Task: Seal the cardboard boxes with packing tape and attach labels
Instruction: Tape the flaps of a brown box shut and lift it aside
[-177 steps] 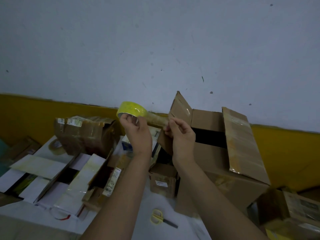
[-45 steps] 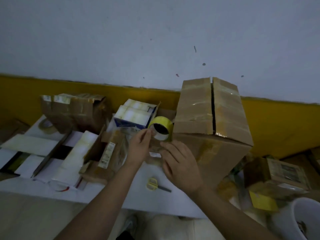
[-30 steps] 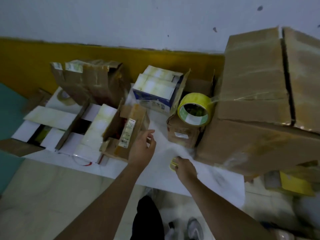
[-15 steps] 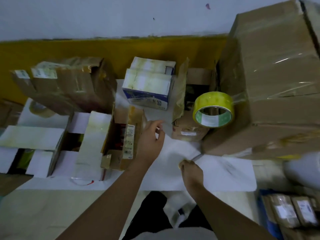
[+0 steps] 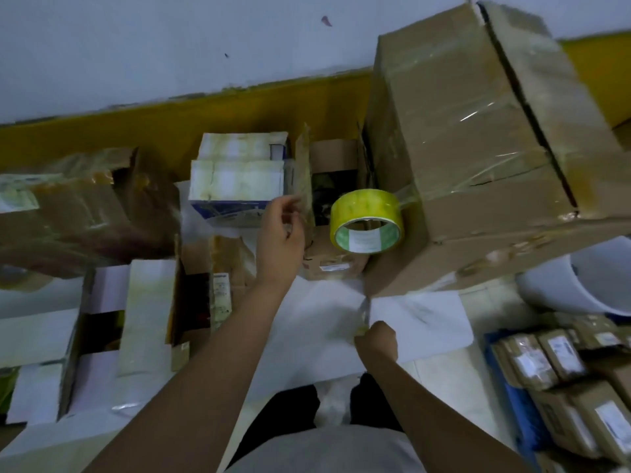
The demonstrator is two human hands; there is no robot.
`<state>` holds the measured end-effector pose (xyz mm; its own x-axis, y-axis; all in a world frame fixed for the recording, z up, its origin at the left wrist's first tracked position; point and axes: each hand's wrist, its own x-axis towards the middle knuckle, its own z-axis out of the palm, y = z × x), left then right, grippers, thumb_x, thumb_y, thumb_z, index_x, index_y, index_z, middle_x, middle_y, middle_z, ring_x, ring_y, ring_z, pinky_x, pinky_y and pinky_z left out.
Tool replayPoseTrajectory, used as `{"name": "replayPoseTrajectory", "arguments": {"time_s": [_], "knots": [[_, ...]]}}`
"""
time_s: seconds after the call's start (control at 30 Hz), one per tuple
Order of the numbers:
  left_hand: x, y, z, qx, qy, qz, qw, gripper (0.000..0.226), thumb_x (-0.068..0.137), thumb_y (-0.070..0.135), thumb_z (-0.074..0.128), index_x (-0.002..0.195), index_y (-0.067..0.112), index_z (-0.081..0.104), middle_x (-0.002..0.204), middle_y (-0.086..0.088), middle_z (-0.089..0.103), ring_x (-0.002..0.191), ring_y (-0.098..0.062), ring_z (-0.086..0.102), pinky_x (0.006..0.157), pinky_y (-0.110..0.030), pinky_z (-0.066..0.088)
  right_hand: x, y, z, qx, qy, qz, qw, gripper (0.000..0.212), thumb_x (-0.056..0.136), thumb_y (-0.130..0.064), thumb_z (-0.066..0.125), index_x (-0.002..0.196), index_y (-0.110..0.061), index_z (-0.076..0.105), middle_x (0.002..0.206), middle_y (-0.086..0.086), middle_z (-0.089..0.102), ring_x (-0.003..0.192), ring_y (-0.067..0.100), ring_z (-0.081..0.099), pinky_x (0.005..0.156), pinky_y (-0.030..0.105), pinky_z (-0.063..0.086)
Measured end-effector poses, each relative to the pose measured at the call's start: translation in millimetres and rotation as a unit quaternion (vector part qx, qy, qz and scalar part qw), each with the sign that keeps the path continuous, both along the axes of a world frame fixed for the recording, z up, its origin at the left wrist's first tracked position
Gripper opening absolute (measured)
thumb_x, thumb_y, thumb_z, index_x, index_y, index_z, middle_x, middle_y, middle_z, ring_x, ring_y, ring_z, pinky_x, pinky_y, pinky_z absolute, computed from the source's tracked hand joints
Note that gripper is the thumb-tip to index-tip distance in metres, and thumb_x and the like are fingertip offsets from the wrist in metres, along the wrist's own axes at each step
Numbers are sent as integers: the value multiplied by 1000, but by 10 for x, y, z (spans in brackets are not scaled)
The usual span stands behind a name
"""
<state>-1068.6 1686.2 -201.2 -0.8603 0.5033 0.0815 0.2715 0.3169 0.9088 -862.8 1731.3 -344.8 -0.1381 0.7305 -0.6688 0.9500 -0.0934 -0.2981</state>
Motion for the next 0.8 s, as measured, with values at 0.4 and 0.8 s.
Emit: {"name": "replayPoseTrajectory", "arguments": {"time_s": [0.4, 0.8], "knots": [[-118, 344, 1037, -128, -167, -320, 924, 35, 96, 59, 50, 106, 32, 69, 108, 6, 70, 103, -8, 65, 93, -31, 48, 508, 360, 1793, -107, 144, 237, 955, 21, 89, -30, 70, 88, -10, 64, 73, 0, 70, 57, 3, 62, 60, 24, 53], [-112, 654, 1278, -172, -216, -453, 848, 37, 93, 23, 69, 127, 13, 58, 111, -2, 66, 95, -14, 65, 79, -27, 57, -397, 776, 3649, 118, 463, 125, 870, 37, 92, -41, 58, 91, -8, 74, 60, 1, 59, 48, 3, 48, 49, 14, 39]]}}
